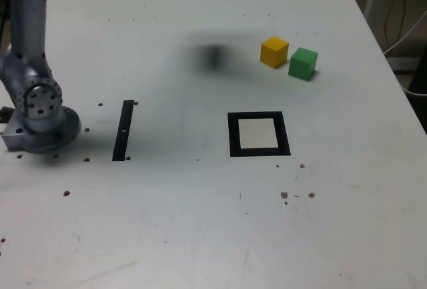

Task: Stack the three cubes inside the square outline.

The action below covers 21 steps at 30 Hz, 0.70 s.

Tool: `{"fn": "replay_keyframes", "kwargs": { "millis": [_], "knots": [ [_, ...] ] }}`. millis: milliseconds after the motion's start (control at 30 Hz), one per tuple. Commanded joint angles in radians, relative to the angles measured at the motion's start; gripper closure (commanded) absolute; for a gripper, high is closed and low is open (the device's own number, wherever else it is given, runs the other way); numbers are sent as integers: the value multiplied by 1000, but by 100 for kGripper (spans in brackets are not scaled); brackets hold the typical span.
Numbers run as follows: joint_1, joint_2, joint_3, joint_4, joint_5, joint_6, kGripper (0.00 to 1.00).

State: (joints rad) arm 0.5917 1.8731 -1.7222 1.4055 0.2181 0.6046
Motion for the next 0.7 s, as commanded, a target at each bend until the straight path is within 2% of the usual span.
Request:
{"fn": "replay_keyframes", "kwargs": {
  "millis": [0, 300, 667],
  "knots": [
    [-50, -48, 26, 4, 0, -18, 80],
    [-292, -126, 160, 3, -10, -204, 80],
    [-502, -93, 208, -57, -64, -369, 80]
  ]
}}
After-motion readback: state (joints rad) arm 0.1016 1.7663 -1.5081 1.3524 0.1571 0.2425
